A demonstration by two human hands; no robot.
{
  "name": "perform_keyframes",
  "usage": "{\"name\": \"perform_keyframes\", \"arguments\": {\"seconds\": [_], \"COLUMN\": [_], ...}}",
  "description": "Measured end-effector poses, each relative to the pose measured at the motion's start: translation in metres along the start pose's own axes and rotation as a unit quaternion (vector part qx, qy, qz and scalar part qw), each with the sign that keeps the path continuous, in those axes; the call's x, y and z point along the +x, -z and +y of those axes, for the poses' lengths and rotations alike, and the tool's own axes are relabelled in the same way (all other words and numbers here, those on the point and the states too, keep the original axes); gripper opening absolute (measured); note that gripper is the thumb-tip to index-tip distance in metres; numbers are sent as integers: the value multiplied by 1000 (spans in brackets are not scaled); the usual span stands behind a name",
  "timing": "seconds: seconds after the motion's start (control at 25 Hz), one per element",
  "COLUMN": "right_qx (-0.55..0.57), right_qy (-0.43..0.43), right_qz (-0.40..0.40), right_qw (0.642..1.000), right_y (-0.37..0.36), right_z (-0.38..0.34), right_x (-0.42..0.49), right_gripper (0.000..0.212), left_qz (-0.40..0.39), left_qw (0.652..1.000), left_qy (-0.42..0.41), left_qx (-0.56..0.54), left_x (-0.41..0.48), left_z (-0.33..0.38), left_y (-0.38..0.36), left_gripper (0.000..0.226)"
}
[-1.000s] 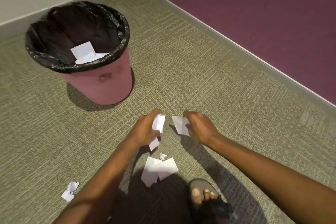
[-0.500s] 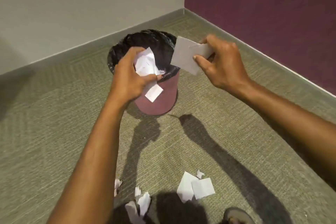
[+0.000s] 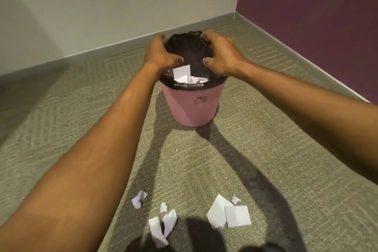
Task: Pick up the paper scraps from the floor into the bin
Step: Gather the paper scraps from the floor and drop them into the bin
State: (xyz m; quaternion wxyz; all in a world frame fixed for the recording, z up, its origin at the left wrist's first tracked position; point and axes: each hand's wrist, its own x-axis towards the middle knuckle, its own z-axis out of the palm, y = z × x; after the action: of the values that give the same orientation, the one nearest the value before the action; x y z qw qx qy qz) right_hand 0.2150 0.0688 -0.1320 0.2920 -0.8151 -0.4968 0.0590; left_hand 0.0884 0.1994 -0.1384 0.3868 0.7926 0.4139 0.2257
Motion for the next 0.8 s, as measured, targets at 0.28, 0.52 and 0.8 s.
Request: {"name": "perform_keyframes", "arguments": {"seconds": [0.28, 0.52, 0.8], "right_qx": [-40, -230, -289], "right_qy": [52, -1, 104], "right_qz": [-229, -480, -434], "right_qw": [971, 847, 847], "right_y": [-43, -126, -157], "right_z": [14, 82, 106], "right_x": [-123, -247, -313], "right_gripper": [8, 69, 117], "left_qz": [70, -286, -273], "left_qw": [996, 904, 876], "left_qy": [20, -100, -39], "left_qx": [49, 301, 396], "left_x": [-149, -256, -272], "left_z": [-108, -168, -220], "left_y": [-44, -131, -89], "left_gripper": [12, 51, 102]}}
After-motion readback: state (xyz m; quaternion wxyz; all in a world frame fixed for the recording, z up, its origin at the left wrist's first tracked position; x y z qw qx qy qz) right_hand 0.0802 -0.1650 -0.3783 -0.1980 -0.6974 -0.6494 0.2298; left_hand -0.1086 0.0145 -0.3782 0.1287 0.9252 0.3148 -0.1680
